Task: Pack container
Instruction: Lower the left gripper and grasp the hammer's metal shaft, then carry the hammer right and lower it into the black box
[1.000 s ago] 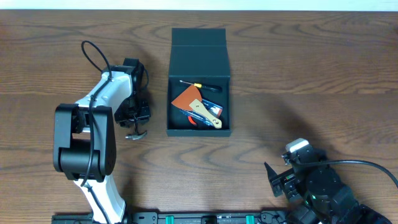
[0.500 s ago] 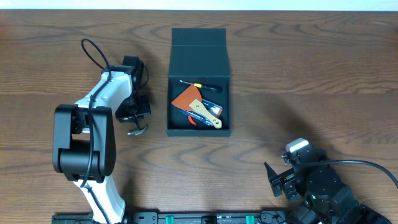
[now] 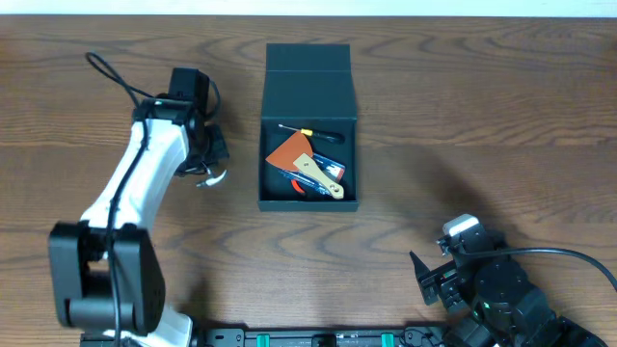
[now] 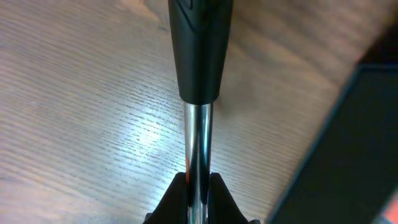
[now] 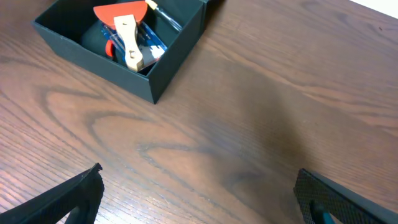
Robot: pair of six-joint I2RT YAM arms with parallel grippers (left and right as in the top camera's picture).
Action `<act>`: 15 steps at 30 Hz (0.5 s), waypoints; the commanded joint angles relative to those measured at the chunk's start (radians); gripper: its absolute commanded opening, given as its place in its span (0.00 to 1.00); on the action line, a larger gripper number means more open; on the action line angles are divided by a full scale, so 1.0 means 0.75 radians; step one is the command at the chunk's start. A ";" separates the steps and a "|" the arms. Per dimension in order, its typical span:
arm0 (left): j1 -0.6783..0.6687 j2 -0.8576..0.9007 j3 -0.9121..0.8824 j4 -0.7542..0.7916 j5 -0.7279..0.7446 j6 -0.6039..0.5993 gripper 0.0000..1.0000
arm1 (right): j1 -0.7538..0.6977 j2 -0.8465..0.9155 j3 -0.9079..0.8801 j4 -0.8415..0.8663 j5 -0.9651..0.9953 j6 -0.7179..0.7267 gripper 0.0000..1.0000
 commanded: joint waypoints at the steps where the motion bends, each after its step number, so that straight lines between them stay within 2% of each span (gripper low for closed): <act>1: -0.013 -0.078 -0.006 -0.005 -0.002 -0.058 0.06 | -0.008 -0.004 0.002 0.004 0.018 0.018 0.99; 8: -0.143 -0.164 0.000 -0.001 -0.002 -0.170 0.06 | -0.008 -0.004 0.002 0.004 0.018 0.018 0.99; 15: -0.406 -0.164 0.019 0.145 -0.003 -0.436 0.06 | -0.008 -0.004 0.002 0.004 0.018 0.018 0.99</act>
